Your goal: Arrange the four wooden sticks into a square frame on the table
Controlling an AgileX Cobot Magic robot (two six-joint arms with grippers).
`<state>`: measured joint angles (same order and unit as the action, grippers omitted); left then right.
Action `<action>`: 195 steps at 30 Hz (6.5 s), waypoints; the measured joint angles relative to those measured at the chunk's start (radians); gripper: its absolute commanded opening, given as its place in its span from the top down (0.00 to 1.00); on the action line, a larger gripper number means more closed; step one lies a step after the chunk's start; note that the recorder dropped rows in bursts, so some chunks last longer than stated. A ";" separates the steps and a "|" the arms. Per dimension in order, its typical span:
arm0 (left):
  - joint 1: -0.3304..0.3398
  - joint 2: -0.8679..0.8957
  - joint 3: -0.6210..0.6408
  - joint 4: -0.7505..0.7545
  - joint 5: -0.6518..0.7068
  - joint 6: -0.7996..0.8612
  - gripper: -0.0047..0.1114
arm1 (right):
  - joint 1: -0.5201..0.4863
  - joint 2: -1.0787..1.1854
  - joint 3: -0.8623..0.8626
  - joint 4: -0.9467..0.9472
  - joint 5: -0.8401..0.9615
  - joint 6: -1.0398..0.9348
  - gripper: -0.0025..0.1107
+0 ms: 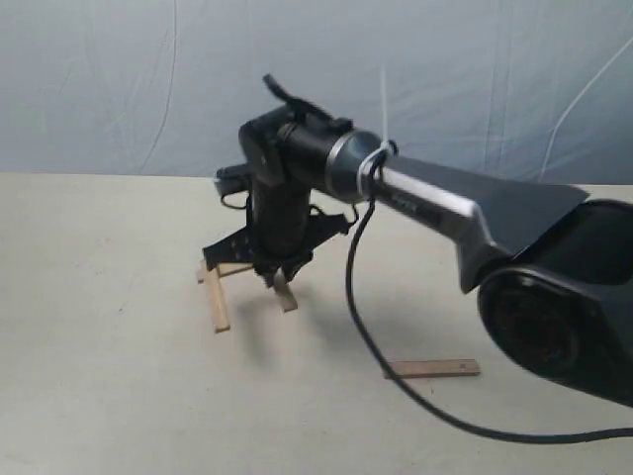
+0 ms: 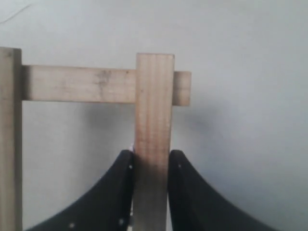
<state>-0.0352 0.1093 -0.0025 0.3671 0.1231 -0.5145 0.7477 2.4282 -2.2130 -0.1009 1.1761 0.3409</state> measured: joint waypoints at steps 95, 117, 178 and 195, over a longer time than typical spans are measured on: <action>0.000 0.000 0.000 0.017 0.002 0.000 0.96 | -0.324 -0.446 0.783 0.037 -0.340 0.033 0.99; 0.000 0.000 0.000 0.017 0.002 0.000 0.96 | -0.788 -1.734 2.010 0.140 -1.253 -0.316 0.99; 0.040 -0.103 0.001 -0.409 0.140 0.492 0.96 | -0.748 -2.421 2.208 0.151 -1.137 -0.292 0.99; 0.054 -0.103 0.001 -0.413 0.157 0.492 0.96 | -0.748 -2.421 2.208 0.153 -1.137 -0.292 0.99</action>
<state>0.0183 0.0064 -0.0019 -0.0459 0.2800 -0.0229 0.0000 0.0072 -0.0048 0.0520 0.0395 0.0486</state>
